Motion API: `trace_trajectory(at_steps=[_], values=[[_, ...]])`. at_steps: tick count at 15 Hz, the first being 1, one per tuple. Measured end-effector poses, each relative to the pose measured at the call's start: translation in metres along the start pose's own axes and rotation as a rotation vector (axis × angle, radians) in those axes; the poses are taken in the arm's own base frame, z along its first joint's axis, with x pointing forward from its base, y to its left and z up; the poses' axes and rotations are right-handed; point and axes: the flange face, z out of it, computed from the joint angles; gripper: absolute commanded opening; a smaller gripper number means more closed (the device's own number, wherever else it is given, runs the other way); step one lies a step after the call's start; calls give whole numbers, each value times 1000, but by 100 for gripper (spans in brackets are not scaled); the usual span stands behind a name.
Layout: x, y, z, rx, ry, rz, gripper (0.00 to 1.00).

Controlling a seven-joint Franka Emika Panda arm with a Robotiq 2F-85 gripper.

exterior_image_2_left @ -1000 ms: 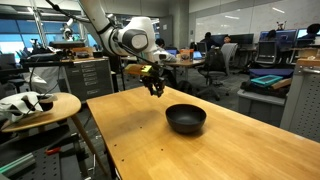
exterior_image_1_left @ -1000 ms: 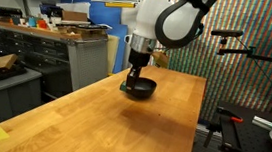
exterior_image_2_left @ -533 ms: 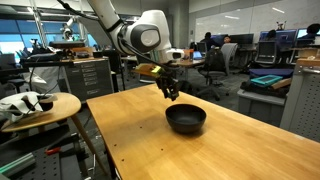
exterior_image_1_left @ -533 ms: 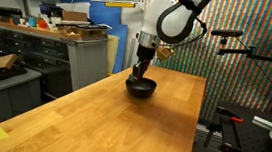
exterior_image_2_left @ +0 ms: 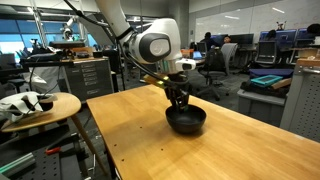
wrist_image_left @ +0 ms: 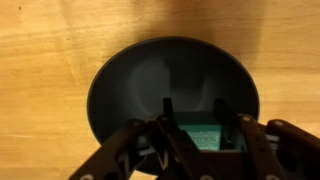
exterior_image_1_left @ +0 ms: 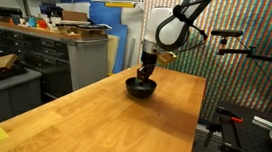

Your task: Pick up the green object and put it in the bowl

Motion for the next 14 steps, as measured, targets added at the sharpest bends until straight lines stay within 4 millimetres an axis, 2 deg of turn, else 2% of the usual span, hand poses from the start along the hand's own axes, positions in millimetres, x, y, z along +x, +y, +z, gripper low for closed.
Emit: trace_trajectory(at_steps=[3, 4, 5, 9, 14], values=[[1, 1, 25, -7, -31, 15, 20], [1, 0, 33, -9, -40, 18, 49], [1, 0, 40, -10, -48, 19, 70], [9, -3, 55, -12, -53, 22, 99], [27, -3, 40, -6, -12, 32, 100]])
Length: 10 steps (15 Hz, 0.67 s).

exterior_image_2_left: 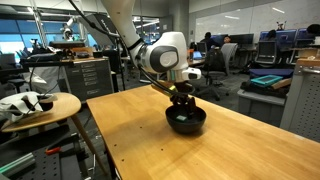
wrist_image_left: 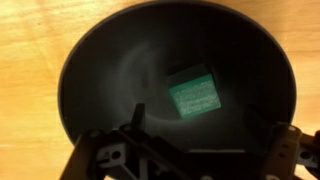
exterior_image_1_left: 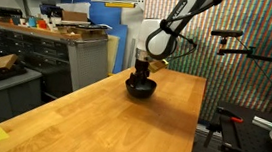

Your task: Pick up the green object and put it in the bowl

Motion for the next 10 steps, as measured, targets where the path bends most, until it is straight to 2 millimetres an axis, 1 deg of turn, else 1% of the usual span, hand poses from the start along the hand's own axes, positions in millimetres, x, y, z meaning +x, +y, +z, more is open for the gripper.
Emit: trace_trajectory(at_steps=[5, 10], values=[[12, 6, -31, 9, 46, 22, 100], [14, 19, -57, 2, 23, 42, 100]])
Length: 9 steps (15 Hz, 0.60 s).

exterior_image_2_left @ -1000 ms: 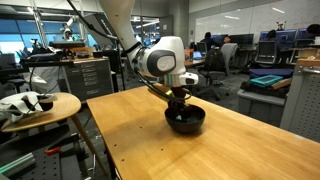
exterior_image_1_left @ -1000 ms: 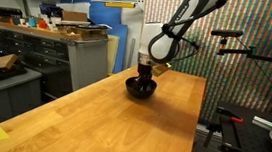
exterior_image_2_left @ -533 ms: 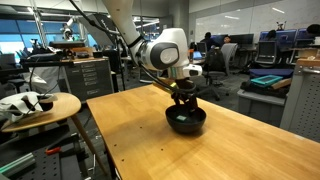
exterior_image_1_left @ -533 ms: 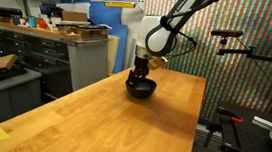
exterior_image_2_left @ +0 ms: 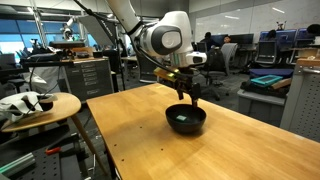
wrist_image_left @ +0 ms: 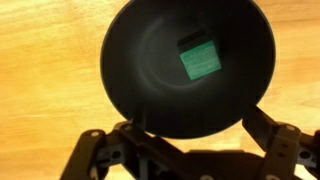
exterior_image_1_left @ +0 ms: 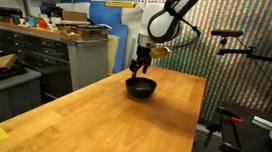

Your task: Pick up the green object and put it in the bowl

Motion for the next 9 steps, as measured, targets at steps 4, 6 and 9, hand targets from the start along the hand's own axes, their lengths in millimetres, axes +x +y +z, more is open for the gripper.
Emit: trace_trajectory(at_steps=[4, 6, 9], values=[[-4, 0, -12, -4, -54, -1, 100], [-6, -4, -17, 0, -83, -5, 100], [-11, -14, -29, 46, -152, -1, 100]])
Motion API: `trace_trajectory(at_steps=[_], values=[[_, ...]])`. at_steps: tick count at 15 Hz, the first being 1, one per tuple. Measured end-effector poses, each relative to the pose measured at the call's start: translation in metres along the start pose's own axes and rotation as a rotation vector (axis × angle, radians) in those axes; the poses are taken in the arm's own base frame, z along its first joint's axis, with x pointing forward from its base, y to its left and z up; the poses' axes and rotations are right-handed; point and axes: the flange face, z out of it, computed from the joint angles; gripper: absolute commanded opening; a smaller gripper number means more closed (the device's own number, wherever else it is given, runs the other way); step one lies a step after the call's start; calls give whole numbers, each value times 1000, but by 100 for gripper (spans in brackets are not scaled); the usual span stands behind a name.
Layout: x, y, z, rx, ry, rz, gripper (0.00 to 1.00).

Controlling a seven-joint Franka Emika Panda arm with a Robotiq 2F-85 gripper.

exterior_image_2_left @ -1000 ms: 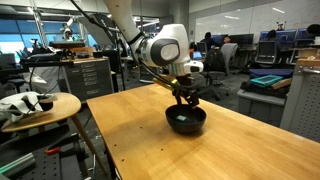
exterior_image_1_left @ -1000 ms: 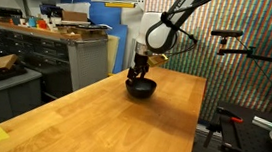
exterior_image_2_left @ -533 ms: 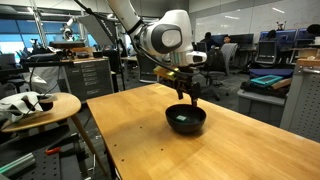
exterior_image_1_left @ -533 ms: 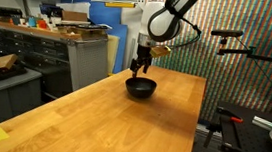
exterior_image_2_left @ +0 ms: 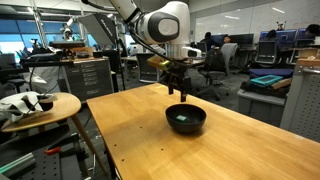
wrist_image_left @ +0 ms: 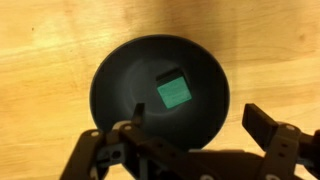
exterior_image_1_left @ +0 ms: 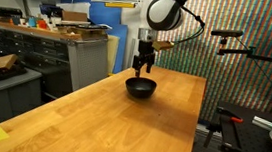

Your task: Pick up the green object and put it in the bowl

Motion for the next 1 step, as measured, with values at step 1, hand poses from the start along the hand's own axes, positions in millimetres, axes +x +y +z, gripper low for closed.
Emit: trace_trajectory(at_steps=[1], values=[[-1, -2, -4, 8, -6, -1, 100]])
